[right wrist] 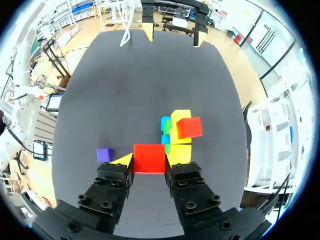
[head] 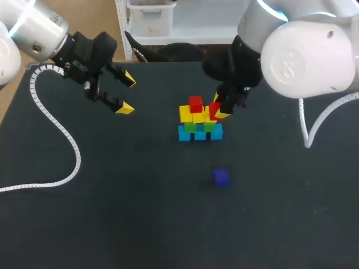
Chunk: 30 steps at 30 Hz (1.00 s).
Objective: Place the blue cubes, place green cubes on the blue cubes, place the yellow cubes on the green cubes, then place the red cubes on the yellow cubes, and place purple cube on the red cubes.
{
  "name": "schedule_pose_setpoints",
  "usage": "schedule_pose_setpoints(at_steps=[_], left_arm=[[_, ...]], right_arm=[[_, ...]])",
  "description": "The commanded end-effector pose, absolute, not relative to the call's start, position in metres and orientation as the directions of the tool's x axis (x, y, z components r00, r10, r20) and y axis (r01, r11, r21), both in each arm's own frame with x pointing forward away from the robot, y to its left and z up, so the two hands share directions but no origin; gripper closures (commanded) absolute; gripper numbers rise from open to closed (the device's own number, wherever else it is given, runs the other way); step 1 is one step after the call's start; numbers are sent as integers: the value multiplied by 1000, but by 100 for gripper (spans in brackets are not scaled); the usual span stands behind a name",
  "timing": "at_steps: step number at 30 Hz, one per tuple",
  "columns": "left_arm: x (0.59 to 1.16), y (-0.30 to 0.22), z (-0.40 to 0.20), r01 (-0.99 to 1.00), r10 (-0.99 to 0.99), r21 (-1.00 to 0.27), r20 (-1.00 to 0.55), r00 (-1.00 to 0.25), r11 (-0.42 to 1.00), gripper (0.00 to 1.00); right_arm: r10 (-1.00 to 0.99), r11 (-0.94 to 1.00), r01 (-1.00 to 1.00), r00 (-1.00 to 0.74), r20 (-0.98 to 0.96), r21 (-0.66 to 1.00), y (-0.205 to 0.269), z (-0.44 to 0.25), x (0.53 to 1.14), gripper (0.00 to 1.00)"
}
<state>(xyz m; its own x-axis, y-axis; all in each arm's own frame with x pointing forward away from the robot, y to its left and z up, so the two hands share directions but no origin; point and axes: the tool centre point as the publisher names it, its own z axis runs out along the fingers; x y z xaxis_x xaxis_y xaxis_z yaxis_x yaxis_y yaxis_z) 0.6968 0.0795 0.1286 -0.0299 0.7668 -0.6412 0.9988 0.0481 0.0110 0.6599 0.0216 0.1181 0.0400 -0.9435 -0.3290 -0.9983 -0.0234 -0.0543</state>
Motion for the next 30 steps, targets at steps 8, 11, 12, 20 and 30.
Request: schedule_pose_setpoints(at_steps=[8,11,12,20,30], left_arm=[[698,80,128,999,766,11,-642,-27,45,0],[698,80,128,999,766,11,-642,-27,45,0],[698,80,128,999,766,11,-642,-27,45,0],[698,80,128,999,766,11,-642,-27,45,0],[698,80,128,999,766,11,-642,-27,45,0]], right_arm=[[-942,-36,-999,47,-332,-40,26,113,673,100],[-942,-40,-998,51,-331,-40,27,113,675,100],[-942,-43,-998,54,-331,-40,27,113,676,100],[-942,-44,-999,52,-331,-30,27,109,681,100],[-941,-34,-999,36,-338,-11,24,103,689,100]])
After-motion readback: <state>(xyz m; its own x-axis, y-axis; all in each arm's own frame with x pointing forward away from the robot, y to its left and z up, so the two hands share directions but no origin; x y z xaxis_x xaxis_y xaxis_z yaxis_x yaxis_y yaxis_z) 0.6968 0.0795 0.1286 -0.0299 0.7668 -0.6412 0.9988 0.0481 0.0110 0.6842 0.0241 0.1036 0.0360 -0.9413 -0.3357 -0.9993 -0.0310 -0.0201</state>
